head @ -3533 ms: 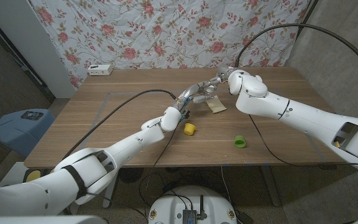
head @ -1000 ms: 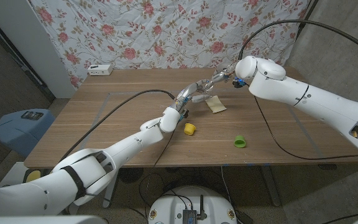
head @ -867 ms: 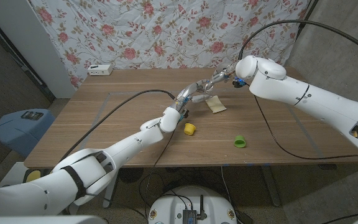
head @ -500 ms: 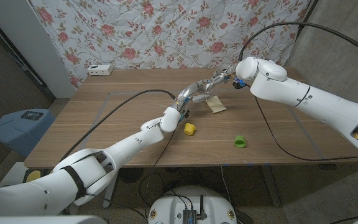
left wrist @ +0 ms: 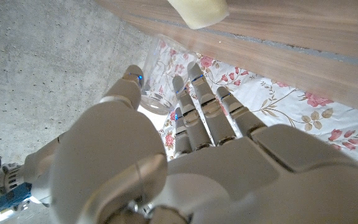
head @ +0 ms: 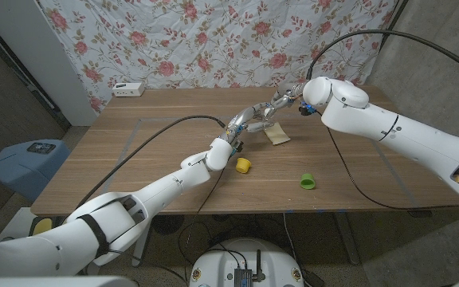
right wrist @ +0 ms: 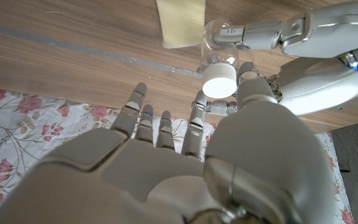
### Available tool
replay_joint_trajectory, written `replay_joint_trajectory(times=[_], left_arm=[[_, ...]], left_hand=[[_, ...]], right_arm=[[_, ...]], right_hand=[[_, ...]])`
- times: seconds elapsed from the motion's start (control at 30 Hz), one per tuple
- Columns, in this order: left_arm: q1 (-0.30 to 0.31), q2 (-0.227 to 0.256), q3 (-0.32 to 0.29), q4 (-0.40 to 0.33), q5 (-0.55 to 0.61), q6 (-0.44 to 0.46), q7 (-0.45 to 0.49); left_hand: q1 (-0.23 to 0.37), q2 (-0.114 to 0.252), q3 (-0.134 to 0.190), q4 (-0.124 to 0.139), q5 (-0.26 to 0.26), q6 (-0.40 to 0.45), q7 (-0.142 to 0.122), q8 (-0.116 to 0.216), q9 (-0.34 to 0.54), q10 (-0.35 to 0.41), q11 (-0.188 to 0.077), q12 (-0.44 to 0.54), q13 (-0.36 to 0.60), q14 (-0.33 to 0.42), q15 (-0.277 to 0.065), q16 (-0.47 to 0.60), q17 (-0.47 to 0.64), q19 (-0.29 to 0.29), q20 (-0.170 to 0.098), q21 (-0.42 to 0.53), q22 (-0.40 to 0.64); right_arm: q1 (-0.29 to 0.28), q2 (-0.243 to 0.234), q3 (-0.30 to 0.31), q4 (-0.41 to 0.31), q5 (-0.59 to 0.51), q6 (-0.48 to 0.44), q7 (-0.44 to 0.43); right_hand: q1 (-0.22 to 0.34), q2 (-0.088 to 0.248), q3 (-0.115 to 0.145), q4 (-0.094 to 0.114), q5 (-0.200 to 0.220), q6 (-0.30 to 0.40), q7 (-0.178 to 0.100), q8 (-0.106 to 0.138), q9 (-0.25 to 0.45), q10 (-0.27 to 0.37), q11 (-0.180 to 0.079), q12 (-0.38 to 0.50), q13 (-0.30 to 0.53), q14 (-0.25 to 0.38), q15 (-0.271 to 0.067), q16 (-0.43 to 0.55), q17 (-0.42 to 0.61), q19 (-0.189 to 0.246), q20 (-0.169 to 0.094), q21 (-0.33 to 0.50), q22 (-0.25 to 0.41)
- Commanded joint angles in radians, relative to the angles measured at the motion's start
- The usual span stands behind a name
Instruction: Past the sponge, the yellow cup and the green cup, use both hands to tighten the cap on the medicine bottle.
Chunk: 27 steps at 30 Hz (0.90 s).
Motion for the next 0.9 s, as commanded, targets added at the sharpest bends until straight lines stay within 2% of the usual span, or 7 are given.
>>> replay_joint_trajectory(times=[0.03, 0.9], left_arm=[[0.008, 0.005, -0.003, -0.011, 0.001, 0.003, 0.000], [0.013, 0.007, -0.006, -0.024, 0.001, 0.018, -0.006]], left_hand=[[0.005, 0.008, 0.000, 0.002, 0.009, 0.007, 0.004, 0.000, 0.003, 0.049, -0.039, 0.005, 0.004, -0.002, -0.083, 0.003, 0.001, 0.000, -0.046, 0.000, 0.003], [0.007, 0.009, 0.000, 0.001, 0.009, 0.012, 0.000, 0.001, 0.003, 0.049, -0.040, 0.005, 0.004, -0.002, -0.084, 0.003, 0.001, 0.000, -0.047, 0.000, 0.002]], right_arm=[[-0.018, 0.006, 0.007, -0.005, -0.016, -0.004, -0.024], [-0.043, 0.016, 0.022, -0.001, -0.016, -0.004, -0.059]], right_hand=[[0.018, 0.001, 0.012, 0.003, -0.001, 0.039, -0.007, 0.014, 0.003, 0.018, -0.001, 0.012, 0.005, 0.015, 0.002, 0.008, 0.001, 0.013, -0.004, 0.004, 0.001], [0.038, 0.008, 0.017, 0.011, -0.005, 0.135, -0.024, 0.042, 0.003, 0.067, -0.017, 0.022, 0.004, 0.047, -0.007, 0.014, 0.000, 0.029, -0.013, 0.006, 0.002]])
